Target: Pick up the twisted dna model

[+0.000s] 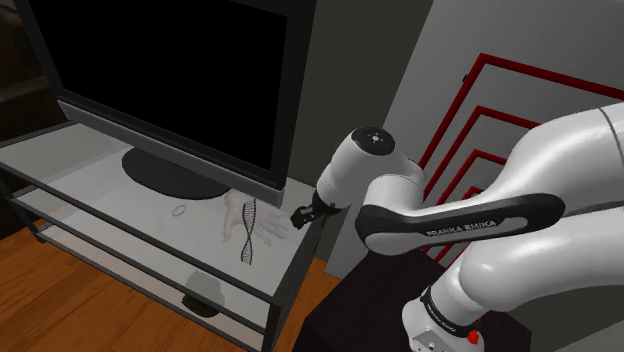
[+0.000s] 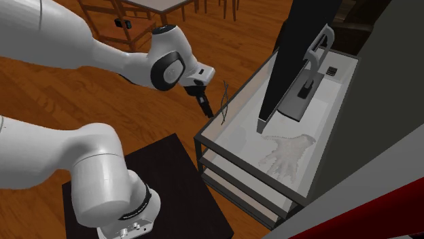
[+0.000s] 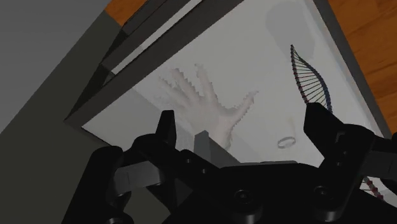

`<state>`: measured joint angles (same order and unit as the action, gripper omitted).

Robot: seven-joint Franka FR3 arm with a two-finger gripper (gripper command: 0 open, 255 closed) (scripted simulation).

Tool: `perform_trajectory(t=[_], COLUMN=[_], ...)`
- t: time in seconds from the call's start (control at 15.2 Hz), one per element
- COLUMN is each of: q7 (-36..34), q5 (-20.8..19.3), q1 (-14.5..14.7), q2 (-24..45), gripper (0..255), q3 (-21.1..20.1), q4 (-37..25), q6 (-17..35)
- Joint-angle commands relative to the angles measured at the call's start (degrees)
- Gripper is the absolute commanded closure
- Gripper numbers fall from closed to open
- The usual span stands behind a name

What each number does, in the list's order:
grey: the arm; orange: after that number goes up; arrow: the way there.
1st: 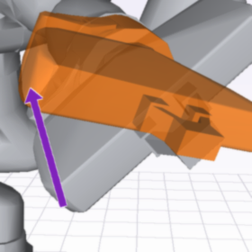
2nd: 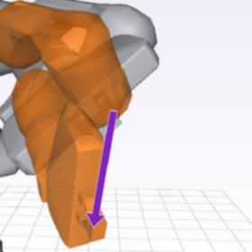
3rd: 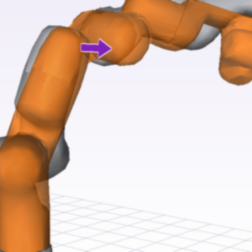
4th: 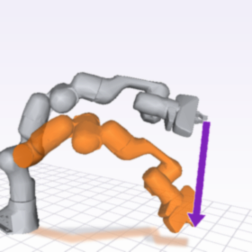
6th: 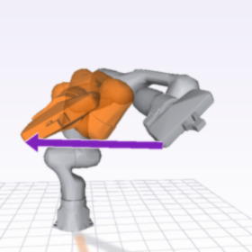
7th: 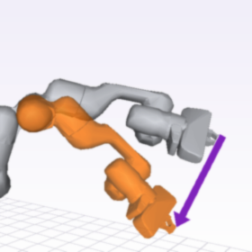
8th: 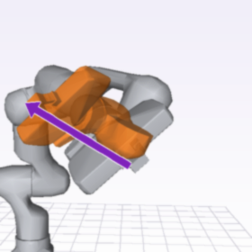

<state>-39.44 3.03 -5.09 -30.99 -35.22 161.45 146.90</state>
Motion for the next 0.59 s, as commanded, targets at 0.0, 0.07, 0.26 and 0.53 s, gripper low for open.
perform_trajectory(t=[0.0,0.07,0.26,0.53], q7=[-7.35,-11.43,-26.22,-43.82], q5=[-3.02,-5.44,-16.35,-27.83], q1=[-4.99,-8.72,-25.5,-60.05], q2=[4.61,6.85,12.62,12.74], gripper=[0,0,0,0], q3=[-6.26,-10.24,-26.6,-60.37], q4=[-0.9,-1.8,-5.55,-12.53], q6=[6.08,8.58,14.62,19.72])
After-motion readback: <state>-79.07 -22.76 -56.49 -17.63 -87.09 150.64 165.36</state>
